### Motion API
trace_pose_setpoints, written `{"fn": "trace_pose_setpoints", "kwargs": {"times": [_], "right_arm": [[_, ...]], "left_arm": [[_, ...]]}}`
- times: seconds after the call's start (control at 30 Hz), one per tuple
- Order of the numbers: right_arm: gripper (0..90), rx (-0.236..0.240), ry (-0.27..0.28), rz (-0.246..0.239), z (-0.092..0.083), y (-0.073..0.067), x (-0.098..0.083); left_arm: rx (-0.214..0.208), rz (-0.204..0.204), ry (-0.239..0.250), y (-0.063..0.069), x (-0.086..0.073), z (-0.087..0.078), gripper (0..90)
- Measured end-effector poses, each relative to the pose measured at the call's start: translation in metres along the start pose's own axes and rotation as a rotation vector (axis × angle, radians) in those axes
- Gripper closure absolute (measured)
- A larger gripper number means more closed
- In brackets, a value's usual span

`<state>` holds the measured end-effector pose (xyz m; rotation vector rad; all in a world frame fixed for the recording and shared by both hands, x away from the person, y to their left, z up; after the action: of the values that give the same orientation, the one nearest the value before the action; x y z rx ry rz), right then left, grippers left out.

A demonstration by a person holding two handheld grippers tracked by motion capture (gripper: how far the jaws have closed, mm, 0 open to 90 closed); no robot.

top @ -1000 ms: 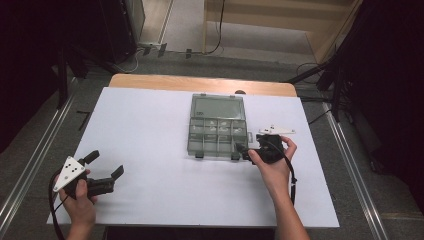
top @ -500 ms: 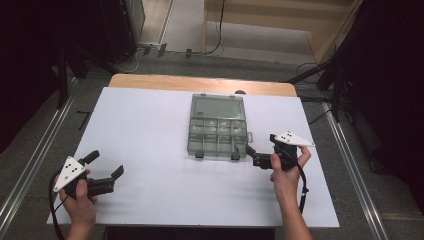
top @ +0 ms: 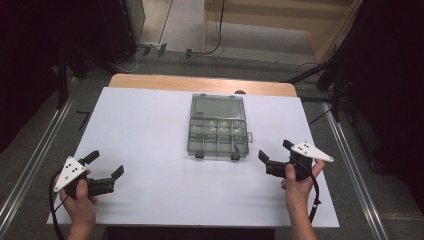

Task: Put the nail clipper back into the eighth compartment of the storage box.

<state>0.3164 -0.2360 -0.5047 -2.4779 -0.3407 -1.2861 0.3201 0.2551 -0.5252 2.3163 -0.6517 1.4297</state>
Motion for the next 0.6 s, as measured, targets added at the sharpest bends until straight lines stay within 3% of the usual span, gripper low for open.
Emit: {"fn": "trace_pose_setpoints", "kwargs": {"times": [0.6], "right_arm": [[0.0,-0.031,0.051,0.013,-0.025,0.018,-0.019]], "left_arm": [[0.001,0.002,-0.001,0.0,0.0,0.0,0.0]]}}
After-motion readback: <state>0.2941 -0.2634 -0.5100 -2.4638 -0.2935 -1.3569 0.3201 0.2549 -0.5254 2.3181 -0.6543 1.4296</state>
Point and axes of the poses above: each handheld gripper's, and its own axes: z roughly forward along the jaws, x roughly out of its top, y roughly to its right, the point moved 9 cm from there along z, roughly forward along the jaws, and after that the axes turned 9 degrees about -y, right-handed, at the moved point
